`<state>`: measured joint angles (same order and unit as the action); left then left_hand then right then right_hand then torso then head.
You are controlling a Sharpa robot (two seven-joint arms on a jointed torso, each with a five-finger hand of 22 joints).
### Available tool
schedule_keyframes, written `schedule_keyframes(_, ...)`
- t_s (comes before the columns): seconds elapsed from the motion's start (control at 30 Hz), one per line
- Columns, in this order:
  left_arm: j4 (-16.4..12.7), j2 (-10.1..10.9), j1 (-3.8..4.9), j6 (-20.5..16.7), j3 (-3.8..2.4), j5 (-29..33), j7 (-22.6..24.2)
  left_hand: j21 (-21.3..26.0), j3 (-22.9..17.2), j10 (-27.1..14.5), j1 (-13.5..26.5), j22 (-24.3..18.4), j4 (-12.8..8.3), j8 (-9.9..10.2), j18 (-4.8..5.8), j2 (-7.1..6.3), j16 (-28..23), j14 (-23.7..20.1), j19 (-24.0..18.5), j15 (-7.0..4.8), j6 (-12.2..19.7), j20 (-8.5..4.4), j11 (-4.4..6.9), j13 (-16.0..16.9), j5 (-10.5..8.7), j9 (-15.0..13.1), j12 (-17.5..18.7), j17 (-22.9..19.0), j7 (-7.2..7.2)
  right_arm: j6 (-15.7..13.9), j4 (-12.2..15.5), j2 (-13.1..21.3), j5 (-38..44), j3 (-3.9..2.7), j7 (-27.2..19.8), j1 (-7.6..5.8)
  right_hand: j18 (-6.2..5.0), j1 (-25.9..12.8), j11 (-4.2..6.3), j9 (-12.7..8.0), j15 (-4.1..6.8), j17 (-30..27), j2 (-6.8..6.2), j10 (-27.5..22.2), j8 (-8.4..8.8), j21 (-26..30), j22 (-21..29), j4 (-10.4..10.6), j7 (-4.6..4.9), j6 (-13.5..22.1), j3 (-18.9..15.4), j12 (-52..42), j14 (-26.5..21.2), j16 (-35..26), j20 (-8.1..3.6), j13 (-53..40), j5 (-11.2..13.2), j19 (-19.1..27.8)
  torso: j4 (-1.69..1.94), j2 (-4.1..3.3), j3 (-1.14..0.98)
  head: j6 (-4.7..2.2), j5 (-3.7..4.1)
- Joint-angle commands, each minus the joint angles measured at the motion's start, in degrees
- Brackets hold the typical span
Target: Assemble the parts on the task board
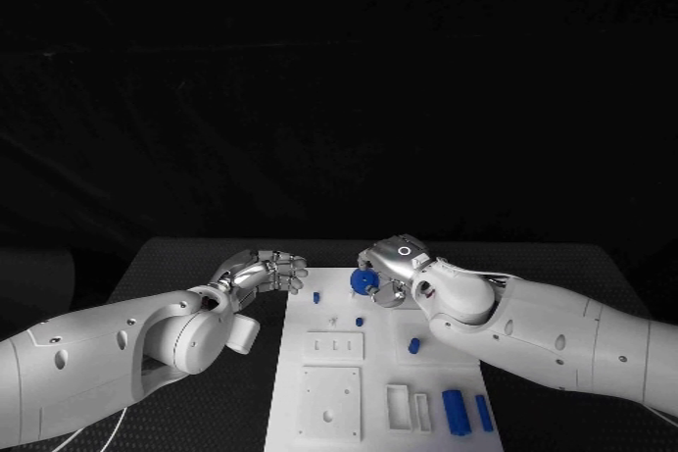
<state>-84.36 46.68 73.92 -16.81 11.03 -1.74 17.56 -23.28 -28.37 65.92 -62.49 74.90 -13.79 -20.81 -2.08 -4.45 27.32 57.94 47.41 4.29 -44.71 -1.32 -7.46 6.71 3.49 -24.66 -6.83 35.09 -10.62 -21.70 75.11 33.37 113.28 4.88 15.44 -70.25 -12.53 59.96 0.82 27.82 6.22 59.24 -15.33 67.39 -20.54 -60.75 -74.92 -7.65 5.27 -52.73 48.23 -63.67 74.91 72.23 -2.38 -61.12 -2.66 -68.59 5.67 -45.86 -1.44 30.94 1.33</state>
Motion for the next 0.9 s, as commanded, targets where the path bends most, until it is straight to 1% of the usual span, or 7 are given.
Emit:
schedule_keyframes(0.03,-0.21,-0.19,0.07,0.3,-0.06,-0.3,0.36,-0.4,-0.23,0.34,0.62,1.29,-0.05,0.18,-1.04,0.14,-0.14,-0.04,-0.48,0.1,-0.05,-0.03,-0.1,-0.07,0.14,-0.06,0.32,0.09,-0.19,-0.39,-0.51,-0.96,3.3,0.38,1.5,0.11,-2.47,0.03,-0.01,0.02,0.39,0.05,-0.44,0.26,0.09,-0.31,-0.81,0.07,0.24,-5.24,0.4,0.05,0.03,-0.4,-0.14,0.1,-0.13,-0.43,0.15,-0.05,0.09,0.03,0.03)
schedule_keyframes(0.13,-0.26,-0.19,0.07,0.32,-0.06,-0.3,0.34,-0.4,-0.23,0.34,0.62,1.29,-0.05,0.19,-1.04,0.15,-0.14,-0.04,-0.48,0.11,-0.05,-0.03,-0.1,-0.07,0.14,-0.06,0.32,0.1,-0.19,-0.57,-1.32,-2.29,4.04,0.79,1.93,0.61,-2.47,0.04,-0.01,0.02,0.39,0.06,-0.51,0.29,0.1,-0.32,-0.81,0.08,0.23,-5.25,0.43,0.05,0.04,-0.41,-0.15,0.11,-0.13,-0.44,0.17,-0.05,0.03,0.08,0.01)
schedule_keyframes(0.2,-0.27,-0.22,0.07,0.31,-0.06,-0.3,0.35,-0.41,-0.24,0.34,0.63,1.29,-0.05,0.19,-1.04,0.15,-0.14,-0.04,-0.48,0.11,-0.05,-0.03,-0.1,-0.07,0.13,-0.06,0.33,0.1,-0.19,-0.66,-1.52,-2.78,4.68,1.01,2.16,0.85,-2.47,0.04,0.0,0.02,0.39,0.06,-0.53,0.3,0.1,-0.33,-0.81,0.09,0.23,-5.26,0.45,0.05,0.05,-0.41,-0.15,0.11,-0.13,-0.46,0.07,-0.05,0.01,0.09,-0.04)
schedule_keyframes(0.37,-0.19,-0.48,0.07,0.51,-0.06,-0.3,0.34,-0.42,-0.24,0.35,0.65,1.29,-0.05,0.2,-1.04,0.15,-0.14,-0.04,-0.49,0.11,-0.05,-0.03,-0.1,-0.07,0.13,-0.07,0.35,0.11,-0.19,-0.05,-1.96,-3.95,6.85,1.9,3.41,1.25,-2.47,0.04,0.0,0.03,0.39,0.05,-0.65,0.34,0.12,-0.36,-0.81,0.13,0.23,-5.27,0.5,0.07,0.06,-0.43,-0.16,0.14,-0.12,-0.5,0.27,-0.05,0.05,0.24,-0.22)
schedule_keyframes(0.57,-0.19,-0.49,0.07,0.57,-0.06,-0.29,0.33,-0.43,-0.24,0.35,0.68,1.29,-0.05,0.21,-1.03,0.14,-0.15,-0.05,-0.49,0.11,-0.04,-0.03,-0.11,-0.07,0.13,-0.07,0.37,0.12,-0.2,-0.49,-1.94,-4.24,8.21,2.2,4.09,1.54,-2.47,0.2,0.01,0.05,0.39,0.03,-0.86,0.39,0.16,-0.36,-0.79,0.1,0.21,-5.28,0.75,0.14,0.07,-0.49,-0.17,0.2,-0.12,-0.53,0.11,-0.06,-0.01,0.26,-0.59)
schedule_keyframes(0.63,-0.16,-0.56,0.07,0.66,-0.06,-0.29,0.33,-0.43,-0.23,0.35,0.69,1.29,-0.05,0.22,-1.03,0.14,-0.16,-0.05,-0.5,0.11,-0.04,-0.02,-0.11,-0.08,0.12,-0.07,0.37,0.12,-0.2,-0.44,-2.05,-4.35,8.26,2.23,4.23,1.55,-2.47,0.21,0.01,0.05,0.39,0.03,-0.9,0.4,0.16,-0.36,-0.78,0.11,0.21,-5.29,0.78,0.14,0.08,-0.5,-0.17,0.21,-0.12,-0.54,0.06,-0.07,-0.06,0.19,-0.66)
schedule_keyframes(0.9,-0.09,-0.63,0.07,0.85,-0.07,-0.29,0.17,-0.44,-0.22,0.34,0.75,1.28,-0.03,0.24,-1.02,0.13,-0.17,-0.06,-0.51,0.12,-0.03,-0.02,-0.12,-0.08,0.12,-0.08,0.41,0.13,-0.21,-0.47,-2.61,-4.54,8.41,2.25,4.48,1.55,-2.47,0.17,0.0,0.06,0.37,0.01,-1.0,0.45,0.18,-0.34,-0.76,0.22,0.22,-5.32,0.94,0.19,0.09,-0.56,-0.14,0.26,-0.12,-0.55,-0.02,-0.04,-0.08,0.26,-0.82)
